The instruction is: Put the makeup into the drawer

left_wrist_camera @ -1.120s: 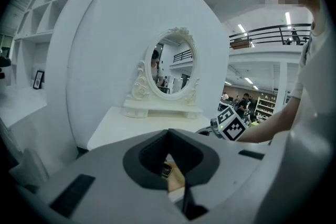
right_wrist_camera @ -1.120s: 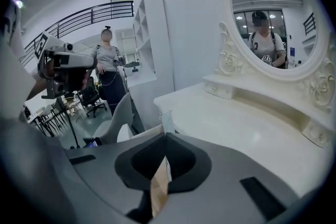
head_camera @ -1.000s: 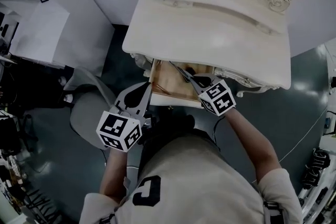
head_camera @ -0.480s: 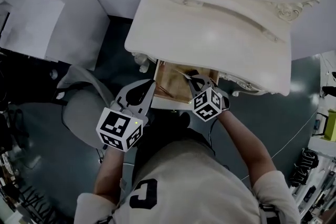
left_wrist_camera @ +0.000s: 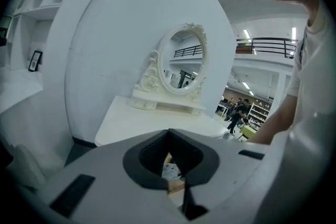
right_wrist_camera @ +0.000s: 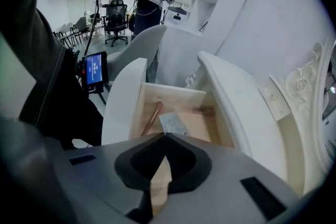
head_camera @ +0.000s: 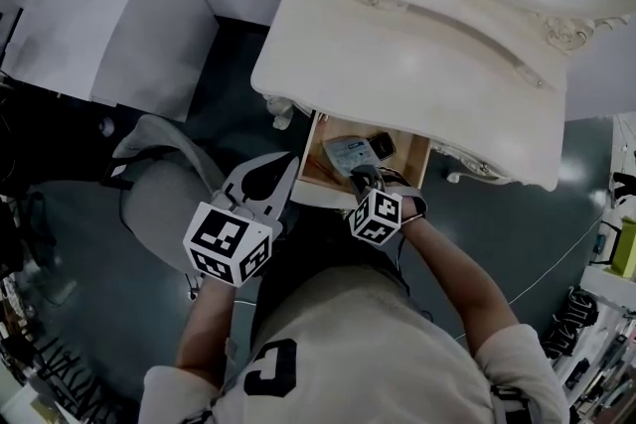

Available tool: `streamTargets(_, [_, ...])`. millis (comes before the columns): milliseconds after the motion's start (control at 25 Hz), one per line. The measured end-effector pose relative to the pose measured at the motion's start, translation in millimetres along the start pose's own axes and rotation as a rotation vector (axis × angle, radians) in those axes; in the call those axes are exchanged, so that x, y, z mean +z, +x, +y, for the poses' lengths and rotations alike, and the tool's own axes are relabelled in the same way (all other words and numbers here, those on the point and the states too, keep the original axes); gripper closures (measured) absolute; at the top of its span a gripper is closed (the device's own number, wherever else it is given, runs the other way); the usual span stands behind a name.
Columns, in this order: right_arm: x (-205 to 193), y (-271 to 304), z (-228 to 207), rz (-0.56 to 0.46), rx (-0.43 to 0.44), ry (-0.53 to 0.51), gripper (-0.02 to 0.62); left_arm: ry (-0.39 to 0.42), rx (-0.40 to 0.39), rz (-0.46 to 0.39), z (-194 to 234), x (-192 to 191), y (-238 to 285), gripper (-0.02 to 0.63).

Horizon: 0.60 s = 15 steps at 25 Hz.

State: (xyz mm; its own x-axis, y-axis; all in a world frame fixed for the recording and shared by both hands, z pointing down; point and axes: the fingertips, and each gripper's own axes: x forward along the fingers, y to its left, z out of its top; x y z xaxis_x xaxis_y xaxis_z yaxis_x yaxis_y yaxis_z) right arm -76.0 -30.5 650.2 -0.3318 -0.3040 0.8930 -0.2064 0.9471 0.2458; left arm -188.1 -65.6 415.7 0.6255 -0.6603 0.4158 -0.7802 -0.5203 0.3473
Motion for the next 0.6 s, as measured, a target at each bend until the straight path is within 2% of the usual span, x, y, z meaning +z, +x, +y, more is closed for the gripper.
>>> streamTargets(200, [-13, 14, 23, 0.071, 0.156, 0.03, 0.569, -0.001, -0.017, 0.022, -3, -9, 3, 0.551])
streamTargets(360, [-35, 26, 21, 0.173, 0.224, 0.167, 0.569, -0.008, -0.019, 0.036, 3, -13, 3, 0.551])
streamTargets(480, [-45, 32, 7, 0.194, 0.179, 0.176, 0.569, -0.008, -0.015, 0.035, 9, -9, 5, 0.551])
streamTargets(600, [-36, 33, -5, 0.156, 0.122, 0.152, 0.569, 0.002, -0.017, 0.036, 10, -5, 9, 0.551])
